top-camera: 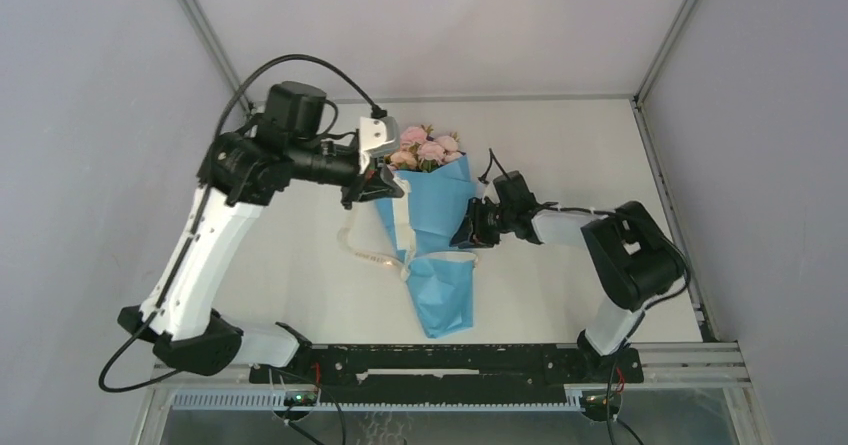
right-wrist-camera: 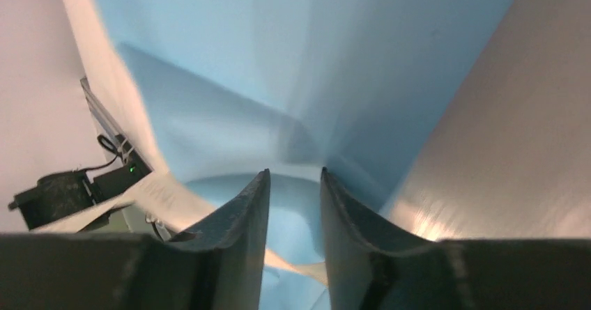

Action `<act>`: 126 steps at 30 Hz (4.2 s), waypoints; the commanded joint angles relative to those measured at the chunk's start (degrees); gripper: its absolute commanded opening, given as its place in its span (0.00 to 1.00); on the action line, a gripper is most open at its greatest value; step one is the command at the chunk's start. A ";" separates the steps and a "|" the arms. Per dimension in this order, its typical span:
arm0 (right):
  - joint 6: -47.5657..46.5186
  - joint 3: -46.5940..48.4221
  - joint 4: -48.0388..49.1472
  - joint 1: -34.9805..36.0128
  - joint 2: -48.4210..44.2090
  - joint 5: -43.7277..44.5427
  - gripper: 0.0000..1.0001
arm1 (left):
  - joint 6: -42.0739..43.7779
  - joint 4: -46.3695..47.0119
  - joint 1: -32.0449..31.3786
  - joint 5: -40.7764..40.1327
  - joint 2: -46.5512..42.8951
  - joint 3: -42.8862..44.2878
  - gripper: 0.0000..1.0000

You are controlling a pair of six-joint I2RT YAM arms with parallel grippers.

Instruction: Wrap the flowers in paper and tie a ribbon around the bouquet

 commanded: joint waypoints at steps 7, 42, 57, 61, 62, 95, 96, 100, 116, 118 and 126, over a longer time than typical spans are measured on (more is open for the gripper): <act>-19.88 0.87 -1.78 1.08 -27.17 1.27 0.63 | -6.81 10.62 0.10 -1.36 7.86 -8.23 0.00; -17.48 -0.95 14.88 9.75 -23.81 8.11 0.00 | -17.55 22.23 24.04 -32.36 15.48 -34.17 1.00; -18.31 -0.97 11.93 9.52 -25.86 9.11 0.00 | -10.59 20.54 17.97 -40.23 28.92 -39.29 0.90; -18.16 -0.97 12.26 9.40 -25.94 8.93 0.00 | -9.15 17.68 17.93 -38.73 30.31 -37.92 0.64; -18.17 -0.97 12.22 9.34 -25.94 8.84 0.00 | -8.43 16.71 17.98 -38.31 30.70 -37.60 0.58; -0.10 -25.19 2.21 -62.90 -36.12 8.37 0.00 | 6.83 48.10 58.31 -63.31 17.38 -49.38 0.00; -0.62 -26.28 3.05 -64.02 -35.86 7.16 0.00 | 7.46 48.12 58.82 -63.55 18.22 -49.20 0.00; -3.17 -25.70 1.94 -62.15 -33.64 5.70 0.00 | 7.66 46.87 58.84 -61.82 18.85 -48.22 0.00; -5.53 -13.29 -9.44 -34.77 -46.49 13.79 0.00 | 0.69 22.90 47.34 -42.94 8.53 -35.30 0.00; -5.23 -8.89 -10.32 -26.50 -48.23 16.95 0.00 | -1.88 18.03 42.19 -36.68 5.46 -29.69 0.00; -2.36 -8.96 -13.55 -40.59 -48.25 4.86 0.00 | -2.33 22.83 45.00 -43.46 4.92 -25.76 0.00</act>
